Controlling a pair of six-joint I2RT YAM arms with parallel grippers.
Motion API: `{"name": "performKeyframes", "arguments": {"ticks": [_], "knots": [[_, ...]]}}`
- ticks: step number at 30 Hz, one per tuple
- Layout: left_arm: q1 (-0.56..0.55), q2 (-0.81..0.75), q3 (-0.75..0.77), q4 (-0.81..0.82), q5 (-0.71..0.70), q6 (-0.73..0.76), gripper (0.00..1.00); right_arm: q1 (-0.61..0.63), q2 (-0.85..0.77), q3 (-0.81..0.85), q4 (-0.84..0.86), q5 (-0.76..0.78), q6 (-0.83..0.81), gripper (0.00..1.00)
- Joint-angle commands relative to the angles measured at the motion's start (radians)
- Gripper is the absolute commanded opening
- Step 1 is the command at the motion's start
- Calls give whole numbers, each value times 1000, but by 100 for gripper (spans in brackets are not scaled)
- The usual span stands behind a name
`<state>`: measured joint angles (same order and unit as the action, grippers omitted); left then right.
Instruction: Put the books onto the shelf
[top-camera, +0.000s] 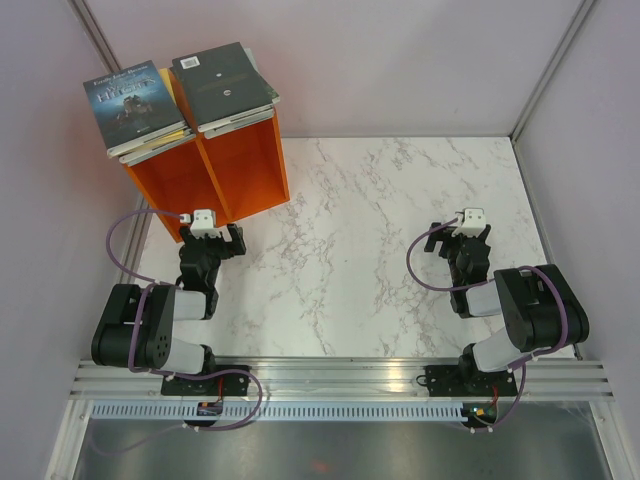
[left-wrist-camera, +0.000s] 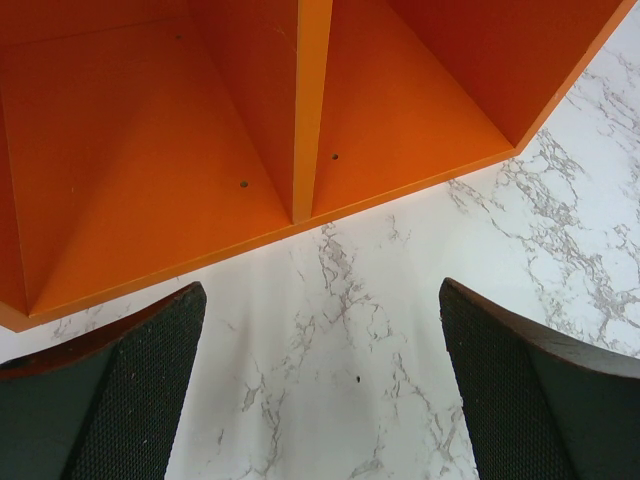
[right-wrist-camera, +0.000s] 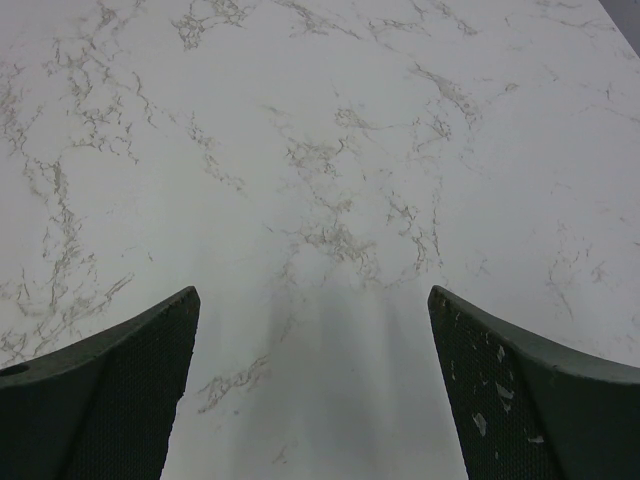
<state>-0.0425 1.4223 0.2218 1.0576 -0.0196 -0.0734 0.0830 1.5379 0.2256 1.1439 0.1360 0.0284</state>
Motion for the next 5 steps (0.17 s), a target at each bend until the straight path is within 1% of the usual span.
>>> {"name": "performKeyframes", "arguments": {"ticks": [1,5], "knots": [[1,6,-4,79,-8,52,100,-3,1,23,34,-18,-7,98],[1,6,-4,79,-8,52,100,-2,-9,14,40,-16,-10,98]]}}
